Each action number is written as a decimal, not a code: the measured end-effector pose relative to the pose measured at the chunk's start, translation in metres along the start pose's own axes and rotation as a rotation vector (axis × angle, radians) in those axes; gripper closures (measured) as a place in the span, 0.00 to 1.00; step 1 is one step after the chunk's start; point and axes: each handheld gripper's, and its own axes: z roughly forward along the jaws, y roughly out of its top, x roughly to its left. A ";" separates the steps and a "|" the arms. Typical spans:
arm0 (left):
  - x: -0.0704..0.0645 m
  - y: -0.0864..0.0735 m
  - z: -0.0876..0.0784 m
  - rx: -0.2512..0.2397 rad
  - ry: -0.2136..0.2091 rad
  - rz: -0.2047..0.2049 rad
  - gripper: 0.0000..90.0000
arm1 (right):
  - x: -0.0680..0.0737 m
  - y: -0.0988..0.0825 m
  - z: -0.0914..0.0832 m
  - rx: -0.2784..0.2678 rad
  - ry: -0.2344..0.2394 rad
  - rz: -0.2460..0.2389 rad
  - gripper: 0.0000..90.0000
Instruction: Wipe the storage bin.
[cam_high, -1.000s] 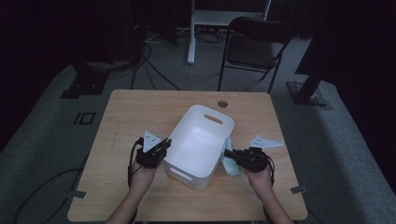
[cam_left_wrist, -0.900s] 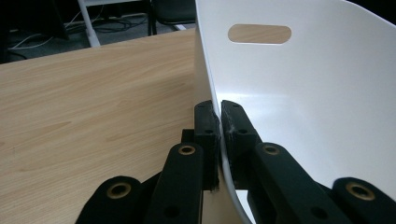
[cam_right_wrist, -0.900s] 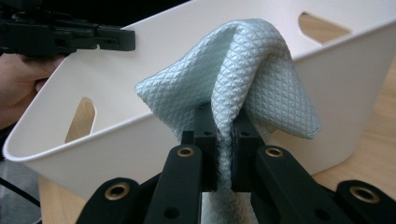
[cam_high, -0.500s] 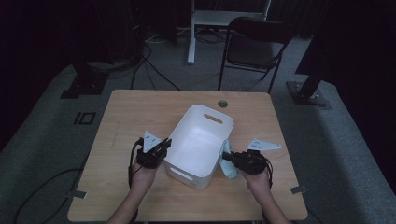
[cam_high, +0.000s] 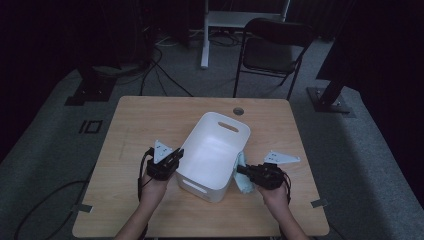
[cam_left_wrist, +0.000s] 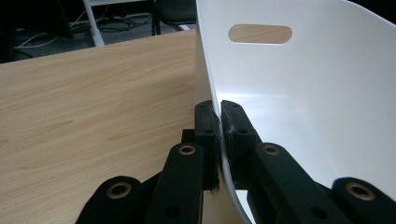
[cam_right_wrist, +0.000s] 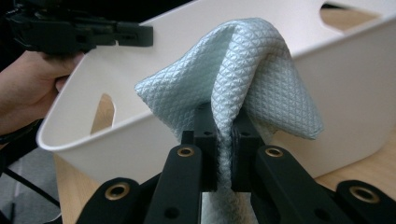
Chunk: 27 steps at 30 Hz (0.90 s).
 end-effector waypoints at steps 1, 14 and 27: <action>-0.001 0.000 0.000 0.001 0.006 0.002 0.96 | -0.001 -0.002 0.002 0.006 -0.007 0.001 0.94; -0.002 0.000 0.001 0.002 0.008 -0.008 0.96 | 0.010 -0.004 -0.003 -0.007 0.010 -0.008 0.94; -0.004 0.001 0.001 0.010 0.025 -0.008 0.96 | 0.019 -0.002 -0.009 -0.014 0.021 -0.042 0.94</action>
